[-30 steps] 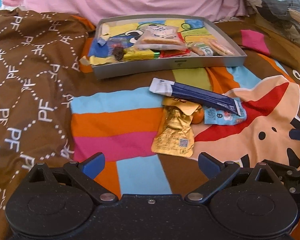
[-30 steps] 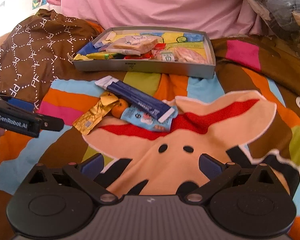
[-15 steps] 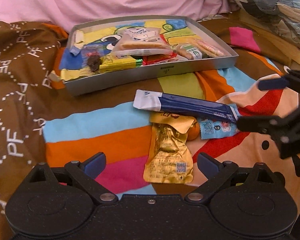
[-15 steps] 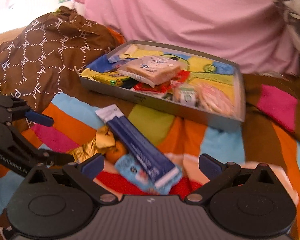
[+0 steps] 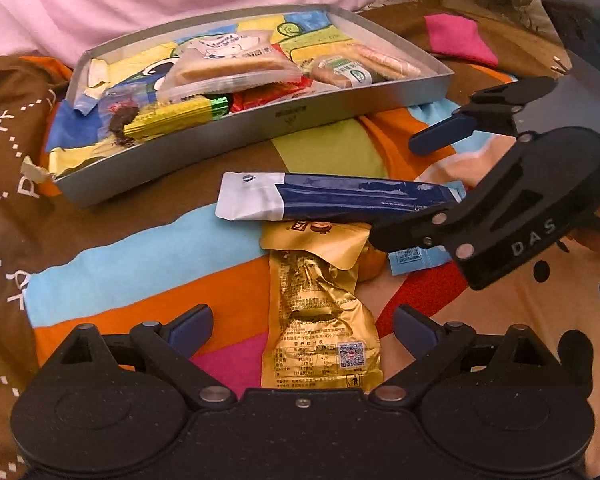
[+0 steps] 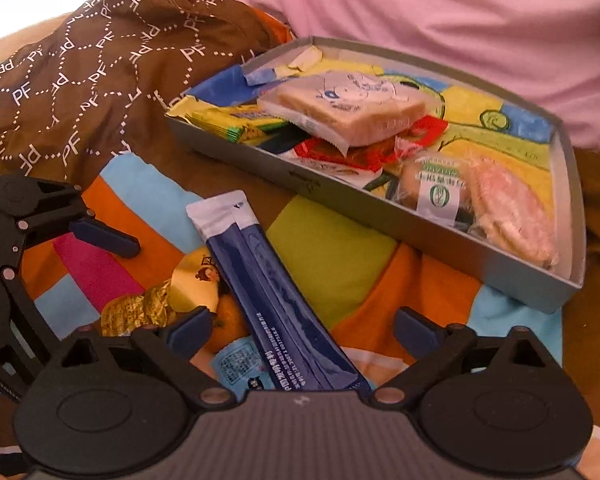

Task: Organize snacks
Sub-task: 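Move the left tool to the gold foil packet while the right tool approaches the blue stick packet, then close the left tool on the gold foil packet while the right tool grasps the blue stick packet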

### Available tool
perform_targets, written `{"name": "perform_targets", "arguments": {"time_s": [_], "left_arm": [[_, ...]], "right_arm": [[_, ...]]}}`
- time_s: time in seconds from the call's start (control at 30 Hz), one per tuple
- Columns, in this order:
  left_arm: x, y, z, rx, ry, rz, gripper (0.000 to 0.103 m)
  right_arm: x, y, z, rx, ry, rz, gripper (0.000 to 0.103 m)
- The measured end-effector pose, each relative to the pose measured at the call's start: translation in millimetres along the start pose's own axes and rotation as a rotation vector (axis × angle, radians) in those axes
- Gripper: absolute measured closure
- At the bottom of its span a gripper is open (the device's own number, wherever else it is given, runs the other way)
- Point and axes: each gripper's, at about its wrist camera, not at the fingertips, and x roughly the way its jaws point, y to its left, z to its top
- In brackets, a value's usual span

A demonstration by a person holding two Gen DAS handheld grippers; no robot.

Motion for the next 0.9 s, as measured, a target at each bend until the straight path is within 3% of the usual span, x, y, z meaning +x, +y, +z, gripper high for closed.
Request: {"name": "perform_targets", "arguments": {"time_s": [0.13,0.23,0.4,0.6,0.9], "left_arm": [[4,-1,1,0.012,0.005,0.004,0.006],[4,-1,1,0.019,0.002,0.003,0.009],[3,0,3,0.019,0.008,0.005,0.022],[0,1,2,-0.012,0.034,0.017,0.044],[-14,1,-9,-0.127,0.101,0.016,0.048]], "right_arm": [[0,-3,-2,0.021,0.001,0.037,0.015],[-1,-5,-3,0.038,0.005,0.083,0.027],[-6,-10,-7,0.087,0.018,0.128,0.050],[-17,-9,-18,0.111,0.030,0.096,0.053],[-43,14,-34,0.178,0.053,0.004,0.057]]}}
